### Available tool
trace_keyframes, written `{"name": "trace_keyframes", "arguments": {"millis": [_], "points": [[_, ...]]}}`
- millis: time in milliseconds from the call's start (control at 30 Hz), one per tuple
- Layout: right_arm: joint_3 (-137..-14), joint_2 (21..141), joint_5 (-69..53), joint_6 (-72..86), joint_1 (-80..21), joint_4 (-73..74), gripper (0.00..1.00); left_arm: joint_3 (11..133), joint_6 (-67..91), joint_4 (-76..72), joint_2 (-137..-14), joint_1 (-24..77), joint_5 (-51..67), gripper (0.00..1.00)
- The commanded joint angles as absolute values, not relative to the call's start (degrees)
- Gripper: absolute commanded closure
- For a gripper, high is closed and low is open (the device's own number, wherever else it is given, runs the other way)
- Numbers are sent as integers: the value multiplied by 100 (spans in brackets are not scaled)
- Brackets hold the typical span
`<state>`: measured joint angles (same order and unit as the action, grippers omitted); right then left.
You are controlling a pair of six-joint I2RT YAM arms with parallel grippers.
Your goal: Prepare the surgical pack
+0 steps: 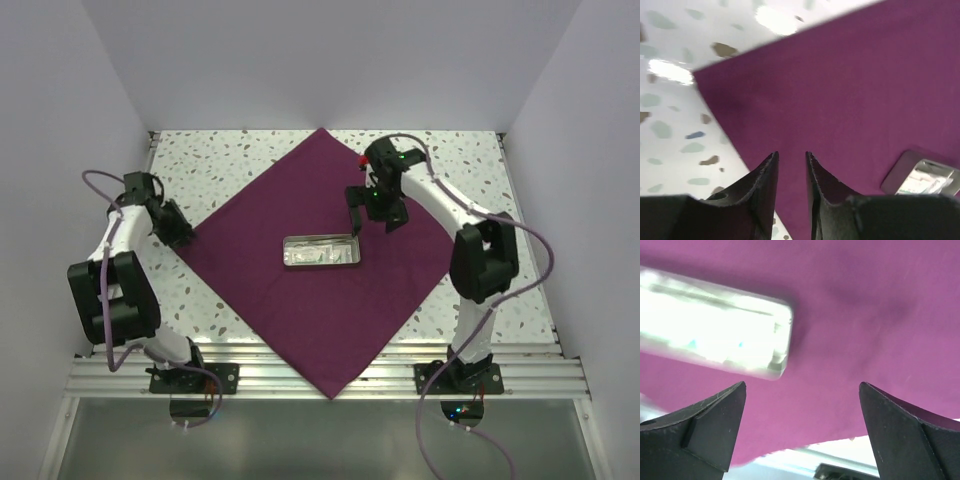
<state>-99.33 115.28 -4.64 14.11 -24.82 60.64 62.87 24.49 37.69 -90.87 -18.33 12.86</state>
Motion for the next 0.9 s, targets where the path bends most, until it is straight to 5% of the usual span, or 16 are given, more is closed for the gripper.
{"name": "trace_keyframes", "arguments": {"millis": [0,67,167,267,300,400,867], "points": [[-9397,10644,-1465,1547,-2163,5608,1,6144,2522,3551,-8719,-1189,1467,69],[-9133,10617,-1766,1529,-2136,5660,3,5978,2645,3463,-8570,-924,1573,73],[-8694,10582,-1697,1608,-2136,5687,21,5697,2873,3261,-8403,-537,1836,84],[-8298,10477,-1495,1766,-2109,5301,49,5572,3023,3050,-8411,-212,2021,94],[-8262,10555,-1433,1810,-2083,5134,71,5590,3058,3015,-8463,-46,2039,97],[-8367,10932,-1529,1854,-2022,4975,100,5809,3120,2997,-8876,402,2118,100],[-8614,11611,-1907,2100,-2039,4562,100,7189,3428,3199,-10836,1441,2197,100]]}}
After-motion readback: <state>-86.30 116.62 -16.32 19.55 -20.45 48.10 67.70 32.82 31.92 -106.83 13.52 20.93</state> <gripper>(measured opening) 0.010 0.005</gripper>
